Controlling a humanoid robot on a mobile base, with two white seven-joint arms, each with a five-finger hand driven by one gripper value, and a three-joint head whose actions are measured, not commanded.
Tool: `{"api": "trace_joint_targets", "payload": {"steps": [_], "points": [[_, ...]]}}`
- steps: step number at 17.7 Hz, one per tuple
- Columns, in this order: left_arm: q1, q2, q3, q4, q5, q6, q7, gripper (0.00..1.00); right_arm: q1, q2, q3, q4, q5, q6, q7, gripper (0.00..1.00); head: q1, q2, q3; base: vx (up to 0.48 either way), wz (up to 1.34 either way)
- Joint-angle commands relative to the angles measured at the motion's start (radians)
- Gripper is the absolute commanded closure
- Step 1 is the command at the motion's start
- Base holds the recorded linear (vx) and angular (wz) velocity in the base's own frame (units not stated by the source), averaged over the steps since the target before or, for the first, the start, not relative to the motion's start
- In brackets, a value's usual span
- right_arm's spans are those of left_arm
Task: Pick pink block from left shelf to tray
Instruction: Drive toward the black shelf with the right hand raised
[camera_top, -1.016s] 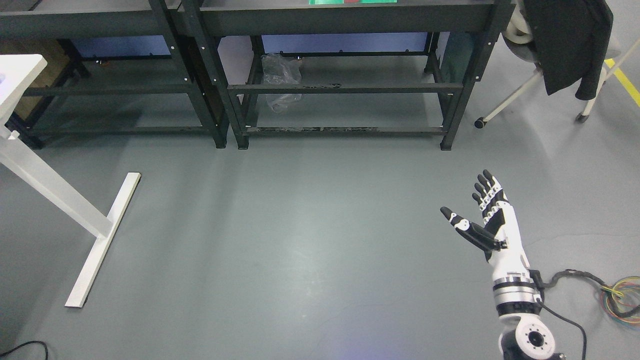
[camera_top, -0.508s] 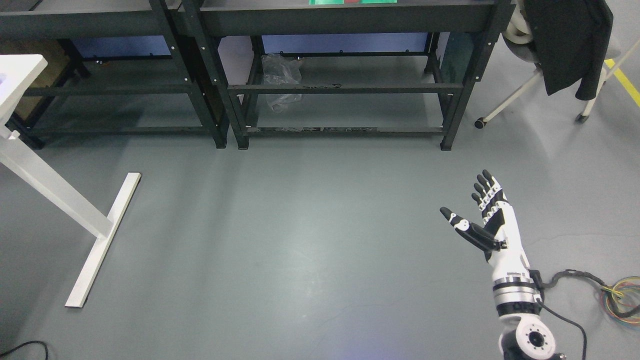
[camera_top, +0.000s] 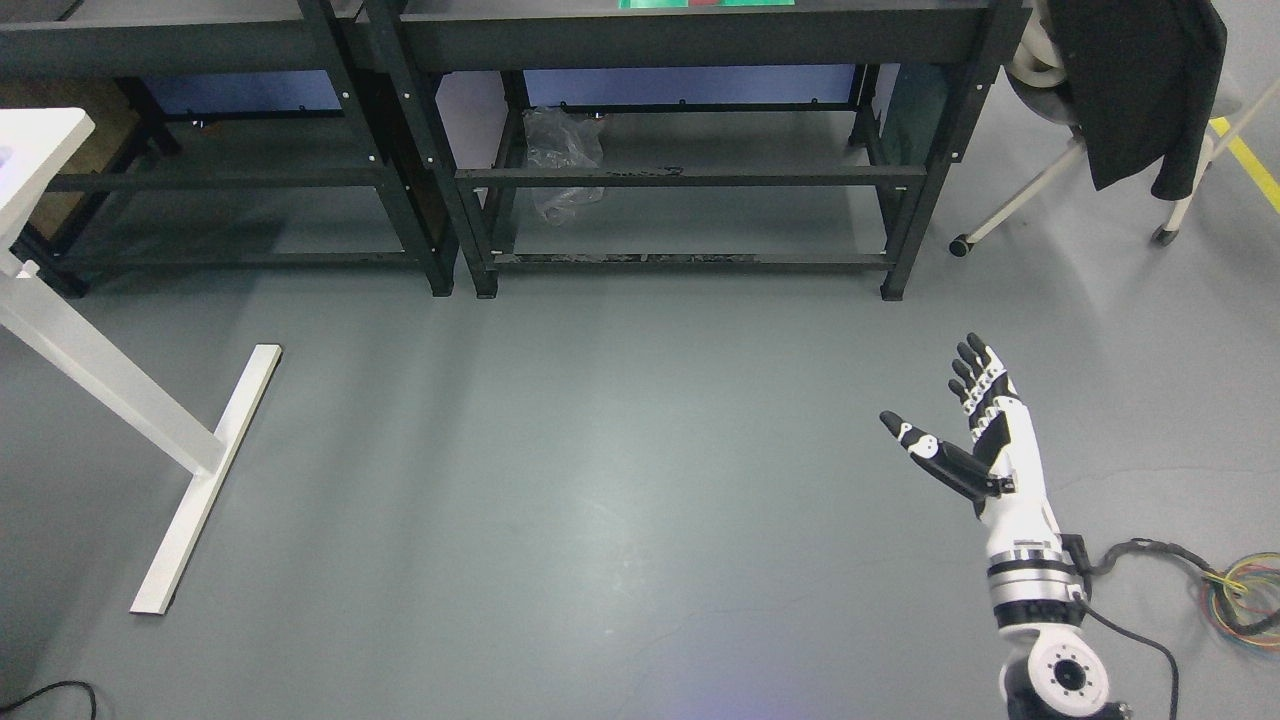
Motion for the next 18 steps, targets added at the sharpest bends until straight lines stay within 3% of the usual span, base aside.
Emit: {"api": "trace_joint_targets", "payload": {"steps": [1, 4, 7, 9, 14, 18], "points": [[-0.029, 0.017, 0.0, -0.017, 0.0, 0.0, 0.001, 0.0, -0.06, -0.046, -0.02, 0.0, 0.625, -0.011, -0.063, 0.02, 0.0, 0.0, 0.0, 0.0, 0.0], [-0.029, 0.017, 0.0, -0.017, 0.0, 0.0, 0.001, 0.0, -0.089, -0.098, -0.017, -0.003, 0.832, -0.014, -0.066, 0.01, 0.0, 0.0, 0.0, 0.023, 0.0], [-0.029, 0.017, 0.0, -0.017, 0.0, 0.0, 0.001, 0.0, -0.083, -0.118, -0.023, -0.005, 0.817, -0.042, -0.065, 0.0, 0.0, 0.0, 0.0, 0.073, 0.04], [-0.029, 0.017, 0.0, -0.017, 0.0, 0.0, 0.001, 0.0, -0.074, -0.117, -0.023, -0.02, 0.803, -0.142, -0.065, 0.01, 0.0, 0.0, 0.0, 0.137, 0.06], [-0.029, 0.017, 0.0, -0.017, 0.0, 0.0, 0.001, 0.0, -0.083, -0.114, -0.019, -0.022, 0.978, -0.155, -0.097, 0.02, 0.0, 0.0, 0.0, 0.195, 0.08], [-0.029, 0.017, 0.0, -0.017, 0.0, 0.0, 0.001, 0.0, -0.074, -0.106, 0.004, -0.022, 0.989, -0.155, -0.146, 0.02, 0.0, 0.0, 0.0, 0.268, 0.12]]}}
